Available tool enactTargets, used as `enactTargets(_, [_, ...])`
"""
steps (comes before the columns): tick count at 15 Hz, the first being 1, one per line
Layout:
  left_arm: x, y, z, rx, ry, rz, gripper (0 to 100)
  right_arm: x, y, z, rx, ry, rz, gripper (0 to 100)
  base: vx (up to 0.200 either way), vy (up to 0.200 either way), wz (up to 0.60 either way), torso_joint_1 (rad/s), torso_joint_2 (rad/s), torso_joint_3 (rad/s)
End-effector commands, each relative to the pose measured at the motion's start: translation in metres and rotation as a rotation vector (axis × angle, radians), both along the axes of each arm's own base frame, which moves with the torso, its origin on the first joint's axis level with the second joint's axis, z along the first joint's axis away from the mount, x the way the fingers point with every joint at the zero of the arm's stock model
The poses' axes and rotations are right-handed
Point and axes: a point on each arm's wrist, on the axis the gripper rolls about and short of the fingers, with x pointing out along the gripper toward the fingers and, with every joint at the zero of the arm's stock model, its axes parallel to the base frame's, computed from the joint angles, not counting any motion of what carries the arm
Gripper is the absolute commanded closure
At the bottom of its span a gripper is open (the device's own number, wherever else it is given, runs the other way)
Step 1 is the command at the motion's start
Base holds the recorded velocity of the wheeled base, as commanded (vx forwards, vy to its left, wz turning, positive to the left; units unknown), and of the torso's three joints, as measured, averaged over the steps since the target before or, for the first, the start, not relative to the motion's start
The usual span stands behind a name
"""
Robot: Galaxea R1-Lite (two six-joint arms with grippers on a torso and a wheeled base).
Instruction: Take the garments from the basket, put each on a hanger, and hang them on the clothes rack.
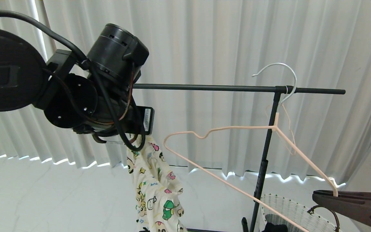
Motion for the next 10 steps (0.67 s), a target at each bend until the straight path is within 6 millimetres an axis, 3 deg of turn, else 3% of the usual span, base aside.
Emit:
enactTargets(1, [0.009,-0.001,-0.005,0.010,-0.005,0.026,100,0.000,0.001,0.001,0.001,0.000,0.004,100,0.000,0.000,0.00,0.000,0.00,0.000])
enactTargets(5, [0.012,-0.004,-0.008,-0.002,-0.017,0.064,100,-0.003,0.004,0.010,0.050,0.019,0.060,100,0.000,0.000,0.00,0.000,0.00,0.000])
enactTargets(10, [0.006,-0.007,-0.003,-0.037,-0.032,0.066,100,0.008,0.020,0.004,0.032,0.034,0.061,100,0.000,0.000,0.00,0.000,0.00,0.000])
